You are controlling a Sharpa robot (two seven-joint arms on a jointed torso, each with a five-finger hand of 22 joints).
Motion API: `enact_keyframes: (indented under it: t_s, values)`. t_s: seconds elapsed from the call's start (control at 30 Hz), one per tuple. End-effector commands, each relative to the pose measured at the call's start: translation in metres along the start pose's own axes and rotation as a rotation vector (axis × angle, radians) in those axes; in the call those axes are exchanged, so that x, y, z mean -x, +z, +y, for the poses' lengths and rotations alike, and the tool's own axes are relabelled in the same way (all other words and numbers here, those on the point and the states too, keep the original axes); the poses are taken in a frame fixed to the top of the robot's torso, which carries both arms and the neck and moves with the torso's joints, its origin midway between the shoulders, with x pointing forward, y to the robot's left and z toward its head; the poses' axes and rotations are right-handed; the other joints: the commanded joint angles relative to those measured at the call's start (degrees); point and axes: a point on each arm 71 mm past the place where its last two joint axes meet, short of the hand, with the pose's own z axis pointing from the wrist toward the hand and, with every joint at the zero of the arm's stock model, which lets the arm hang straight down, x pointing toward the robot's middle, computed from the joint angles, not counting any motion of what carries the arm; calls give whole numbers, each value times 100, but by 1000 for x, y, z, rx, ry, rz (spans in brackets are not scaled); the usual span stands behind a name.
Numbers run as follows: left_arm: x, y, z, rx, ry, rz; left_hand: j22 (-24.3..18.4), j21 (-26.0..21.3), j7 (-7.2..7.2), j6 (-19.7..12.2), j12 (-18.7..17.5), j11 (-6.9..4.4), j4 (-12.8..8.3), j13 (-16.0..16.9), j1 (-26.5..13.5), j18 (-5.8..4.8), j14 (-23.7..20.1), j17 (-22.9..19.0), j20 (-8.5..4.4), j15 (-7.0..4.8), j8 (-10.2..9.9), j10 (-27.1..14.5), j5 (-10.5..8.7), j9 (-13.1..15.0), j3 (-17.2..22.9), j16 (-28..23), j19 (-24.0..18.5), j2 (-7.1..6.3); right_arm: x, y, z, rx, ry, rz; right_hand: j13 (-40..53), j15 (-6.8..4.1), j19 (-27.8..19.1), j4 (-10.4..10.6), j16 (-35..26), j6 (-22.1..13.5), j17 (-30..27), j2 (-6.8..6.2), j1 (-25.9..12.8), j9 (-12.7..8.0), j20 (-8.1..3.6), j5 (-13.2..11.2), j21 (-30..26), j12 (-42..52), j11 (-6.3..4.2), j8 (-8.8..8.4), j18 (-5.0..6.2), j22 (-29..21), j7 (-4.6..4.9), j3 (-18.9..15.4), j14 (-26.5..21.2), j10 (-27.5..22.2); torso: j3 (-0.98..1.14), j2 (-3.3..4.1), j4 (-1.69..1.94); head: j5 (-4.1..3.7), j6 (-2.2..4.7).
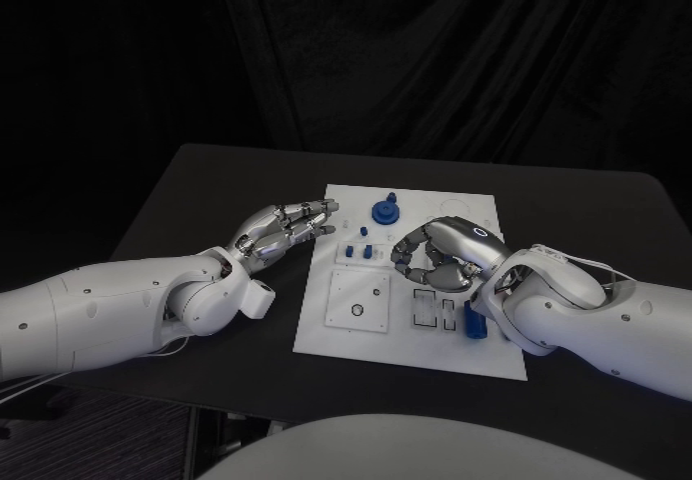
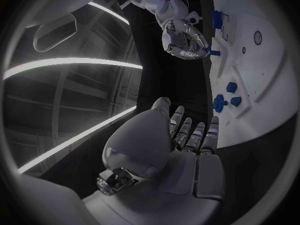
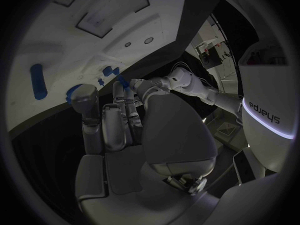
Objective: Assemble the parts on the task board
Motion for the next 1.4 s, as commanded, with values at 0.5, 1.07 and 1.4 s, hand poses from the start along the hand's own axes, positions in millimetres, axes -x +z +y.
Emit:
enact_keyframes:
  t_s: [0.5, 1.07, 1.4]
  values:
    - [-8, 3, 1, -9, -32, 33, 8, 50, -9, 123, 275, 181, 17, 36, 79, -72, 120, 24, -12, -45, 75, 188, 38, 16, 159, 108, 99, -18, 13, -6, 2, 56, 198, -145, -300, -94, 173, 141, -31, 495, -26, -42, 193, 223, -58, -573, 558, -279, -96, 192, -174, 746, -111, -93, -28, 494, 0, 14, 4, 73, -1]
    - [-9, 3, 2, 0, -33, 36, 21, 56, -5, 132, 292, 187, 18, 38, 82, -70, 126, 25, -13, -51, 79, 198, 35, 17, 169, 115, 117, -20, 11, -5, -3, 43, 203, -109, -210, -186, 199, 485, -232, 502, -191, -264, 276, 804, -152, -866, 548, -155, -212, 618, -183, 743, -252, -13, -25, 640, -4, 13, 5, 136, -1]
    - [-8, 3, 3, 7, -33, 36, 24, 58, -2, 133, 290, 184, 19, 37, 81, -68, 123, 24, -15, -53, 80, 198, 29, 17, 172, 114, 122, -27, 7, -3, -8, 26, 192, -57, -122, -146, 89, 598, -288, 207, -216, -303, 415, 1130, -126, -899, 276, -107, -149, 840, -150, 695, -183, 72, -66, 437, -2, 9, 7, 157, -1]
